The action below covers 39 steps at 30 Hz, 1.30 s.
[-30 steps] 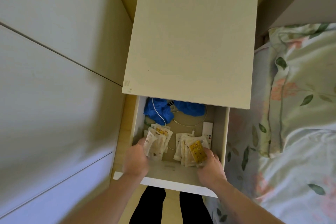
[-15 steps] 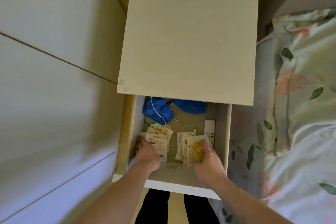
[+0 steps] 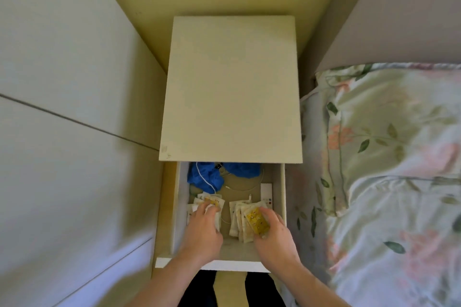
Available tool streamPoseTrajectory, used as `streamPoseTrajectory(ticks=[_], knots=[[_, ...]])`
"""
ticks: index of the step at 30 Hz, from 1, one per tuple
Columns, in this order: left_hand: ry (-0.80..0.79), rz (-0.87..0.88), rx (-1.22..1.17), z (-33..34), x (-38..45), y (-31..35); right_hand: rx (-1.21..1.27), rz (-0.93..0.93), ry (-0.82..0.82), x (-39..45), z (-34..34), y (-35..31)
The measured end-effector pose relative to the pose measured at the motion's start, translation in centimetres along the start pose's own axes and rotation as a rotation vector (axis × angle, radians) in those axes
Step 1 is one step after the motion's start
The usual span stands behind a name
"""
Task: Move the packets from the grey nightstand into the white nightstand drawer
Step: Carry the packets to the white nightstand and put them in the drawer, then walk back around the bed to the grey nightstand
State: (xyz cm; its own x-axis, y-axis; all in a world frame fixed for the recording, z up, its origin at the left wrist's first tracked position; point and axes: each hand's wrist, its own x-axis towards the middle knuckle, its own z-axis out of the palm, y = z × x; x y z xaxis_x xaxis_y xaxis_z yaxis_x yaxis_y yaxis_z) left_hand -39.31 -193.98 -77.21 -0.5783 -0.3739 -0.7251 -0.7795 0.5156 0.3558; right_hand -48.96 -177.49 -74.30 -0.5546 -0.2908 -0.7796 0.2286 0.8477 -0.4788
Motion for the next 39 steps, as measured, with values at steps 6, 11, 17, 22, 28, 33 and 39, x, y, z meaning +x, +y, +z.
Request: streamPoseTrajectory(ticks=[6,11,17,22,28,33,39], knots=[[0.01,0.261,0.042,-6.8,-8.9,4.6,0.077,-0.046,0.191,-11.1,-3.3,-3.3],[-0.016,0.484,0.16,-11.7,-17.8,8.0,0.136,-0.042,0.373,-22.8,-4.3,-4.5],[-0.061,0.765,0.333,-13.1,-27.6,13.2,0.302,-0.024,0.621,-35.6,-4.7,-3.3],[-0.1,1.048,0.471,-9.6,-36.2,18.2,0.412,0.026,0.829,-46.2,-4.6,2.0],[-0.112,1.372,0.577,0.1,-50.7,21.2,0.53,0.153,1.068,-61.1,-0.2,13.2],[-0.17,1.557,0.616,9.7,-63.4,20.4,0.577,0.257,1.189,-74.2,7.1,24.5],[-0.236,1.742,0.662,19.1,-76.8,17.8,0.642,0.353,1.324,-88.2,14.0,34.4]])
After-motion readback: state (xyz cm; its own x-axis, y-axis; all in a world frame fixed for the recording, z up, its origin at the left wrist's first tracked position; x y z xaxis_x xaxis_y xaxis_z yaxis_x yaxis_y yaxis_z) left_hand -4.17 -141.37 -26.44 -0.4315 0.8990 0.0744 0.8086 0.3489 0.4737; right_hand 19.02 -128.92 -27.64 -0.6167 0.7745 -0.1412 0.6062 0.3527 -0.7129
